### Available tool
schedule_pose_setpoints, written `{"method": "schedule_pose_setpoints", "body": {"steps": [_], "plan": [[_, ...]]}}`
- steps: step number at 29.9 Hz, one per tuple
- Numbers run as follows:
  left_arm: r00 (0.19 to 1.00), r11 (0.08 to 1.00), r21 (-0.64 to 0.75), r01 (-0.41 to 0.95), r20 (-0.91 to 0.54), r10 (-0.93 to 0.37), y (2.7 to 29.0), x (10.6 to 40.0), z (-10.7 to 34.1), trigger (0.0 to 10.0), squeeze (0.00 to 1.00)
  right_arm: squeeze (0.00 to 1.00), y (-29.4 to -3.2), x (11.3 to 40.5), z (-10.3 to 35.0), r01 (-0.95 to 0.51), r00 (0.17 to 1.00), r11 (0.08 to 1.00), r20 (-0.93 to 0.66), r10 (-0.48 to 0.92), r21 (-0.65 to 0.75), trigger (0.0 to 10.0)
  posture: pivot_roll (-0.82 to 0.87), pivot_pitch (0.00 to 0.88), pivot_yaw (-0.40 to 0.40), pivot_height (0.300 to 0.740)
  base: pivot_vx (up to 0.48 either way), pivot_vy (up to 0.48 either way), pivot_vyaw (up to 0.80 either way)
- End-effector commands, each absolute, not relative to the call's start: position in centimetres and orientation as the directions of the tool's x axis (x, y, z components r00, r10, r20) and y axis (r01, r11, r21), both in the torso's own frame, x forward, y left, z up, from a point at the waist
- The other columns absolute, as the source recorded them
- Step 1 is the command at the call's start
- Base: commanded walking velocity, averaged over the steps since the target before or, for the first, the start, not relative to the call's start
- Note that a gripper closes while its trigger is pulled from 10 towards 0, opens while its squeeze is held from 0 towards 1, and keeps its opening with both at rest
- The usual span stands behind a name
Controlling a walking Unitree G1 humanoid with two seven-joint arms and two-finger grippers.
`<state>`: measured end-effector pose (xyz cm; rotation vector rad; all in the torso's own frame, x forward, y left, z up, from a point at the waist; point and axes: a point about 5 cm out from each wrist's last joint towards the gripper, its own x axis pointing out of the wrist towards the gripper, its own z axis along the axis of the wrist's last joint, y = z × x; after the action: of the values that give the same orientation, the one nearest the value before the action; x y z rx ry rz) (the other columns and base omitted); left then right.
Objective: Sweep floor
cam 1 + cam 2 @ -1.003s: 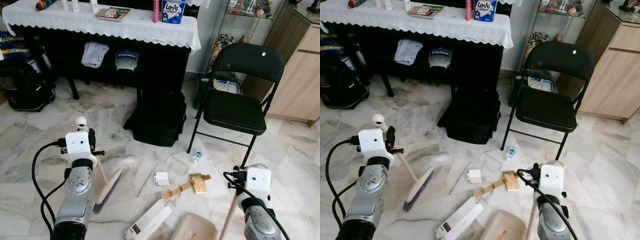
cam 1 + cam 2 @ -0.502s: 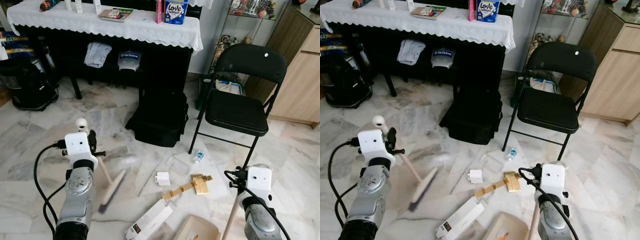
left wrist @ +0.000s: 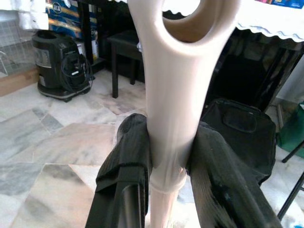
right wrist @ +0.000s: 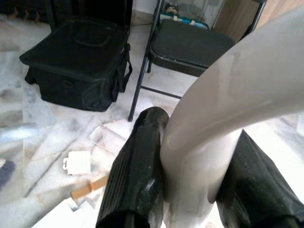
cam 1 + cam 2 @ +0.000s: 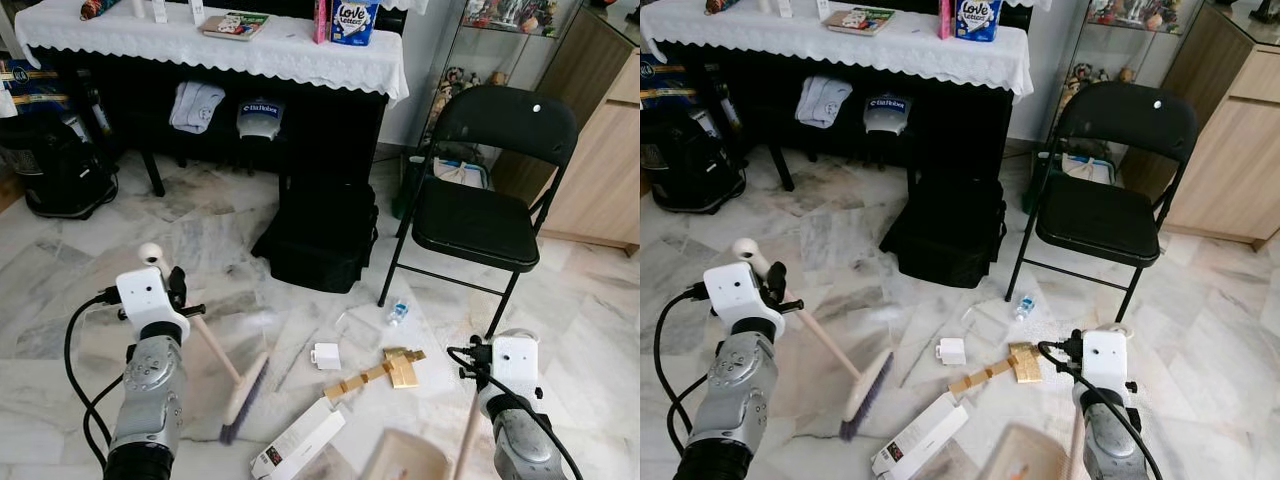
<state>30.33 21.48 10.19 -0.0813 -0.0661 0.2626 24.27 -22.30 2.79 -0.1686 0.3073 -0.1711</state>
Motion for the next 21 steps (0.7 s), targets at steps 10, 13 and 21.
{"method": "schedule_pose_setpoints", "body": {"steps": [10, 13, 21], "plan": [[0.96, 0.961, -0.092, -0.262, 0.082, 0.27, 21.8, 30.6, 10.9, 10.0, 0.0, 0.0, -22.9, 25.4, 4.1, 0.096, 0.976, 0.963, -0.168, -0.141, -0.25, 10.0, -0.06, 0.082, -0.064, 0.74, 0.0, 0.0, 0.0], [0.959, 0.96, -0.091, -0.263, 0.081, 0.27, 21.7, 30.6, 10.9, 10.0, 0.0, 0.0, -22.5, 25.8, 4.6, 0.048, 0.987, 0.966, -0.135, -0.085, -0.254, 10.0, -0.06, 0.084, -0.063, 0.74, 0.0, 0.0, 0.0], [0.958, 0.959, -0.09, -0.267, 0.083, 0.274, 21.9, 30.6, 11.0, 10.0, 0.0, 0.0, -21.3, 26.1, 4.4, -0.029, 0.992, 0.976, -0.125, 0.002, -0.216, 10.0, -0.05, 0.088, -0.064, 0.74, 0.0, 0.0, 0.0]]}}
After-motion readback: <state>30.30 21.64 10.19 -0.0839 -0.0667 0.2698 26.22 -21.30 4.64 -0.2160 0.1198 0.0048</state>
